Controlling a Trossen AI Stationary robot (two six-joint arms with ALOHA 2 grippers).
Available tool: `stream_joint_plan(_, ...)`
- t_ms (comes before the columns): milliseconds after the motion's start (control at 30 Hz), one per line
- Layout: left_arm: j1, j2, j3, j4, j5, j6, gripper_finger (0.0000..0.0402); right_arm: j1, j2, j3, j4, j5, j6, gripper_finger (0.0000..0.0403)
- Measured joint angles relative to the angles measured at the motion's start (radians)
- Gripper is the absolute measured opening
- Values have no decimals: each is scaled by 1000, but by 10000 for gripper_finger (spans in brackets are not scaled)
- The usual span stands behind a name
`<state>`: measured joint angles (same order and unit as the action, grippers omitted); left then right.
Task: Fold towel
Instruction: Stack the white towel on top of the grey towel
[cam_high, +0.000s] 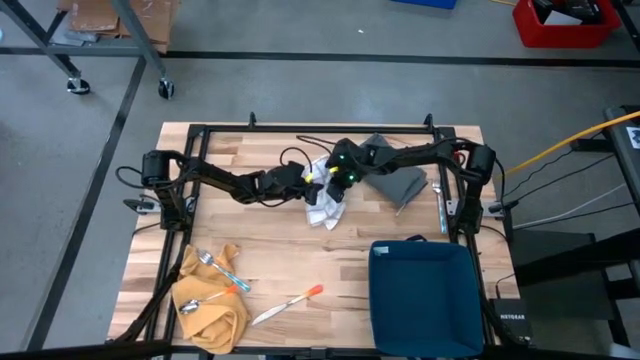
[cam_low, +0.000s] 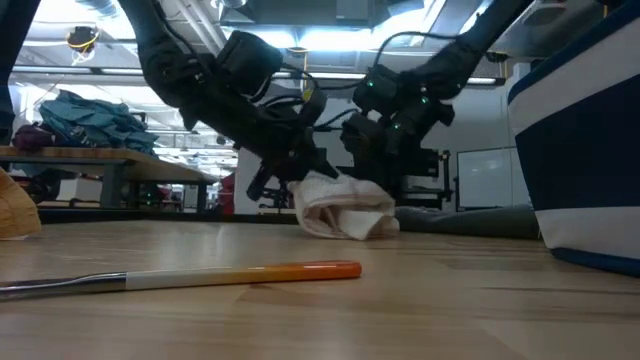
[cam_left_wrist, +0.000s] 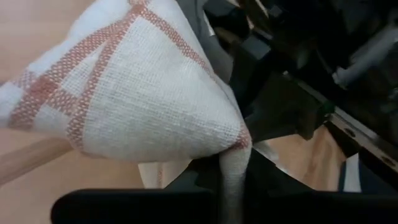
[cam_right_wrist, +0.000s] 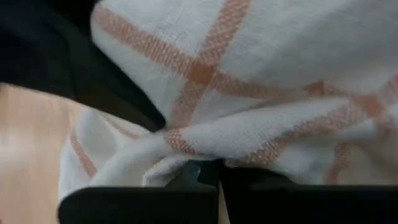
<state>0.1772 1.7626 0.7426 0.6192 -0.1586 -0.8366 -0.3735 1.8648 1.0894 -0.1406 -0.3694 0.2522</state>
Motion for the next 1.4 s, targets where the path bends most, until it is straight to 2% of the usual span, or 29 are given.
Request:
stream_joint_plan(233, 0, 0, 42, 2, 6, 8, 16, 1, -36, 136, -306, 117, -145, 3)
stream_joint_plan(500, 0, 0, 128, -9, 7, 72, 16, -4, -56, 275, -593, 252, -206, 2)
stream_joint_plan(767, 0, 135, 266, 7, 38, 81, 16, -37, -100, 286, -763, 331, -207, 1)
stream_joint_plan(1033, 1, 260, 461, 46, 113, 85, 16, -99, -167, 286, -918, 353, -207, 1)
stream_joint_plan(1200, 1, 301, 562, 43, 135, 86, 16, -151, -232, 286, -1012, 354, -207, 1)
stream_joint_plan(1400, 9, 335, 656, 27, 144, 116, 16, -212, -288, 286, -1046, 356, -207, 1)
